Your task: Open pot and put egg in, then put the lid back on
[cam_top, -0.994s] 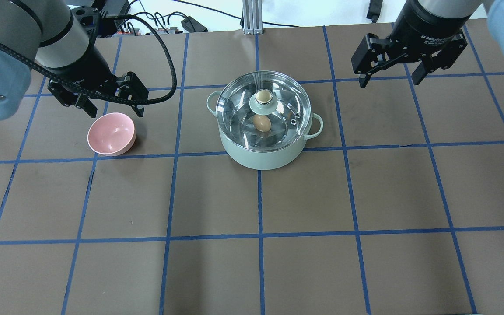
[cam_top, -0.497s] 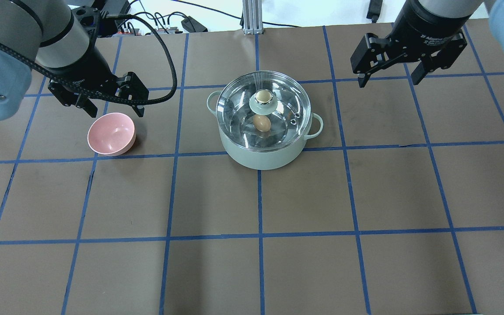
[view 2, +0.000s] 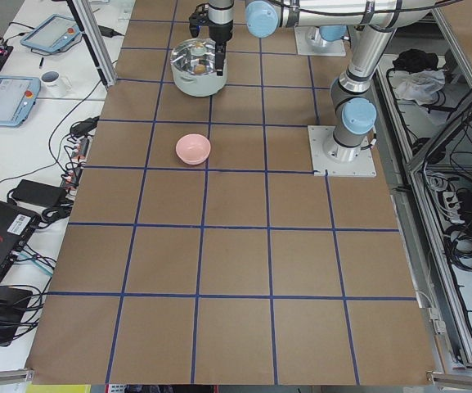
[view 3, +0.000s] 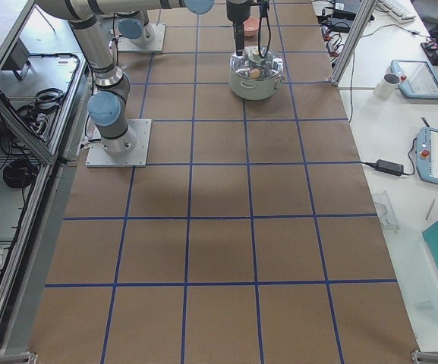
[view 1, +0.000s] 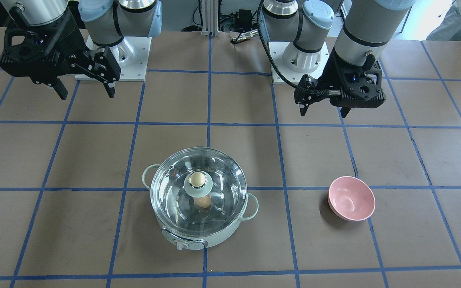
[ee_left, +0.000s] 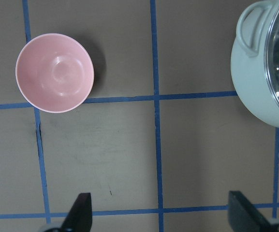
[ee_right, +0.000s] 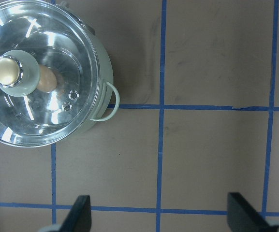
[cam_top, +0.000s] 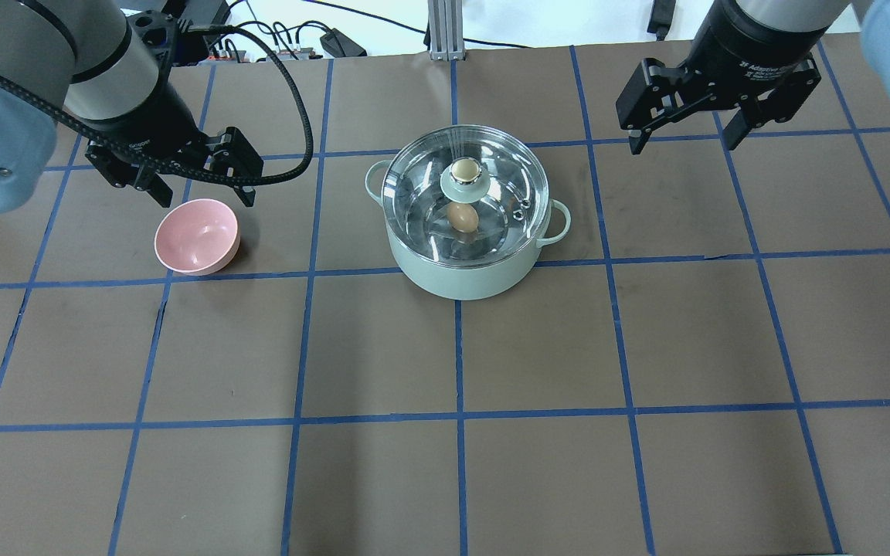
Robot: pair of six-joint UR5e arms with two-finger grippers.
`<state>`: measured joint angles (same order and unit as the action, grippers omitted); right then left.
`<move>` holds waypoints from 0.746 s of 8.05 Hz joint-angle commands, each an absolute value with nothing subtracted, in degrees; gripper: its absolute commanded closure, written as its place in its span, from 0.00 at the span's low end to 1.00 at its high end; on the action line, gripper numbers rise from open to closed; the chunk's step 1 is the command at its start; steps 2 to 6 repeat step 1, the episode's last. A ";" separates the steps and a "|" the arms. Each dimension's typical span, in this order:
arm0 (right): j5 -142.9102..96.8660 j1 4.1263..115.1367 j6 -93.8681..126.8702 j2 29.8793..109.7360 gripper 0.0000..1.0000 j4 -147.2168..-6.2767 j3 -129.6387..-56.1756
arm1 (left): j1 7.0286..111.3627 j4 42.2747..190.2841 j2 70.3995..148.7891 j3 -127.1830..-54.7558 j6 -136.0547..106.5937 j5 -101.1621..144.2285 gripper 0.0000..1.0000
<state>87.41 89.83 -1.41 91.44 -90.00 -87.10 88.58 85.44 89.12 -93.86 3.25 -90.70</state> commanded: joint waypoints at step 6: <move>87.45 89.82 -1.41 91.49 0.00 -89.91 -87.10 | 88.59 85.43 89.12 -93.87 2.64 -90.44 0.00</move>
